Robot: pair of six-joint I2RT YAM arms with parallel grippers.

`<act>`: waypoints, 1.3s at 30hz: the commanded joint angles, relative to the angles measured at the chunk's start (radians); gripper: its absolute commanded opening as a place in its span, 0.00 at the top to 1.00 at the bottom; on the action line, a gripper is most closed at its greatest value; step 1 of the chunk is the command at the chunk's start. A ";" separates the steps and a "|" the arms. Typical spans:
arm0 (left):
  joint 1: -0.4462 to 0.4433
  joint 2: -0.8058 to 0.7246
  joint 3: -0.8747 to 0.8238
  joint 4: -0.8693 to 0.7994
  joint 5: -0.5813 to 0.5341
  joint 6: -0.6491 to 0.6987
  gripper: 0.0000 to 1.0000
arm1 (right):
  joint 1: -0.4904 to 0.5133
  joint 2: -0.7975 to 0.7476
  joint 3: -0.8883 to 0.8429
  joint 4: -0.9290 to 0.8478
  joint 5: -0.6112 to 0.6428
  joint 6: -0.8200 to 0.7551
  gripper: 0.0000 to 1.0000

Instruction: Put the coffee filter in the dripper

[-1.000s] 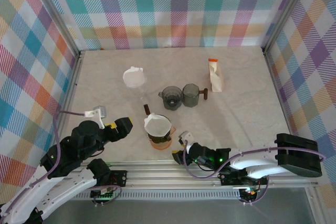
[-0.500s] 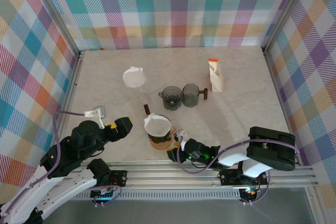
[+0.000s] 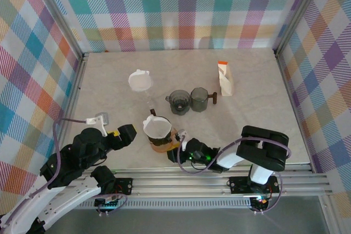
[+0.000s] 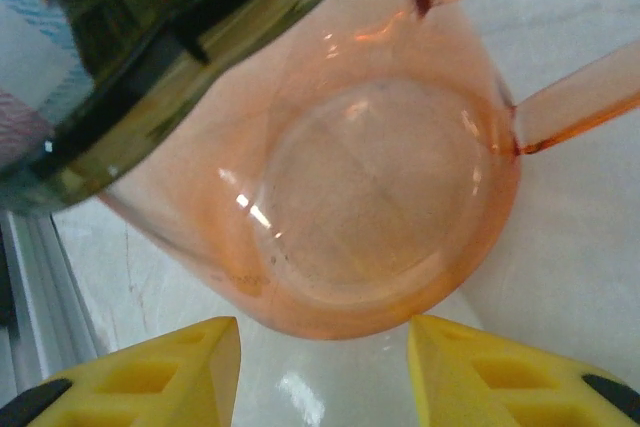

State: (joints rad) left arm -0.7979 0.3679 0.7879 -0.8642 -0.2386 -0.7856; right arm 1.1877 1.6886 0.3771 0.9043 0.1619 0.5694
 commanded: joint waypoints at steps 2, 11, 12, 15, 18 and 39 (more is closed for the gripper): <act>-0.006 -0.030 0.032 -0.021 -0.033 0.001 0.00 | -0.047 0.067 0.073 0.106 -0.084 0.018 0.53; -0.006 -0.041 0.071 -0.049 -0.054 0.016 0.00 | -0.088 0.197 0.236 0.079 -0.151 0.010 0.53; -0.007 -0.040 0.073 -0.049 -0.055 0.016 0.00 | -0.094 0.212 0.255 0.072 -0.156 0.010 0.53; -0.006 -0.037 0.074 -0.045 -0.054 0.017 0.00 | -0.113 0.246 0.303 0.055 -0.176 0.012 0.53; -0.006 -0.032 0.074 -0.041 -0.051 0.021 0.00 | -0.124 0.258 0.328 0.033 -0.184 0.011 0.53; -0.007 0.023 0.074 -0.010 -0.033 0.038 0.00 | -0.179 -0.313 0.513 -1.225 0.027 0.016 0.22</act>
State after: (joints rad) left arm -0.7979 0.3862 0.8486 -0.8886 -0.2714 -0.7658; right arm 1.0428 1.4048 0.8196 0.0166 0.1635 0.6350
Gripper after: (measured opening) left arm 0.999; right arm 0.780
